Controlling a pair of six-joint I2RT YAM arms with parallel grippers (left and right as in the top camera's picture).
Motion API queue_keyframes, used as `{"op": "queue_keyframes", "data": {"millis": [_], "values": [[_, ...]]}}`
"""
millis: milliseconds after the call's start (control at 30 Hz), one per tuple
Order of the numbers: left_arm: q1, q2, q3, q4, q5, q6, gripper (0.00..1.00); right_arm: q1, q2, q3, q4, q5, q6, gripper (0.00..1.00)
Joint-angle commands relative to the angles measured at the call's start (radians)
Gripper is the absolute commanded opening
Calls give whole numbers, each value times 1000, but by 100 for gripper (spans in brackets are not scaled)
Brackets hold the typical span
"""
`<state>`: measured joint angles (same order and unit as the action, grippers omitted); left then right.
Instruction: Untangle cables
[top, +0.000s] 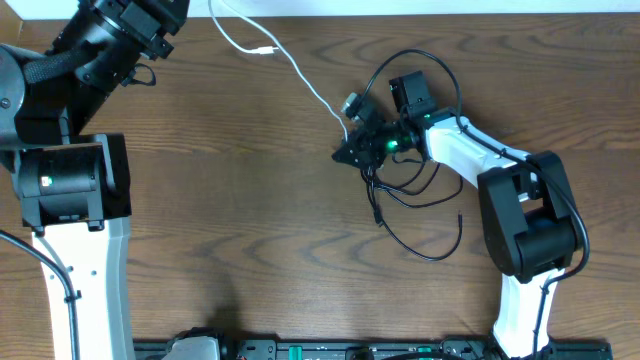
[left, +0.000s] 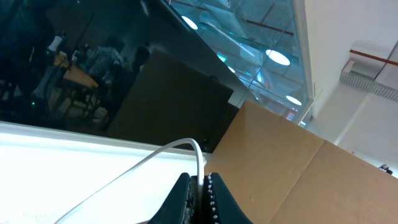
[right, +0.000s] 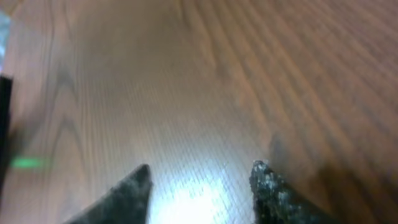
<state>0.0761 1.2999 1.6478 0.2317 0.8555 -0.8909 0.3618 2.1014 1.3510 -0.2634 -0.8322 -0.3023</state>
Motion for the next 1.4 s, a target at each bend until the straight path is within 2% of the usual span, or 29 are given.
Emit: {"op": "queue_keyframes", "data": {"millis": [0,167,300,367,467,533,600,733,867,967,1100,1167,1267,1367], "values": [[-2,-6,17,-7,1,-5,7,1,2,5,73,5,73,1],[-2,2,16,-146,1,31,7,-29,-79,50,146,-3,274,1],[-2,35,16,-332,0,146,7,-64,-238,100,144,-5,448,1],[-2,55,16,-399,0,178,8,-74,-303,102,138,74,536,1],[-2,84,16,-475,1,208,7,-71,-389,102,38,380,651,1],[-5,107,14,-513,1,226,8,-60,-418,102,-32,541,648,1],[-14,131,11,-544,0,244,7,-53,-426,102,-99,594,592,1],[-60,188,11,-597,0,313,8,-56,-423,101,-214,585,563,1],[-125,258,11,-618,-3,346,8,-62,-423,102,-294,517,449,2],[-171,312,11,-621,-3,358,8,-81,-423,102,-379,549,403,11],[-215,379,11,-620,-4,360,7,-121,-417,101,-523,709,390,25],[-229,406,11,-620,-7,360,7,-143,-409,101,-606,785,391,28],[-248,436,11,-621,-30,360,8,-184,-388,101,-718,827,391,41],[-272,452,11,-620,-68,361,8,-222,-368,101,-779,783,391,57]]}}
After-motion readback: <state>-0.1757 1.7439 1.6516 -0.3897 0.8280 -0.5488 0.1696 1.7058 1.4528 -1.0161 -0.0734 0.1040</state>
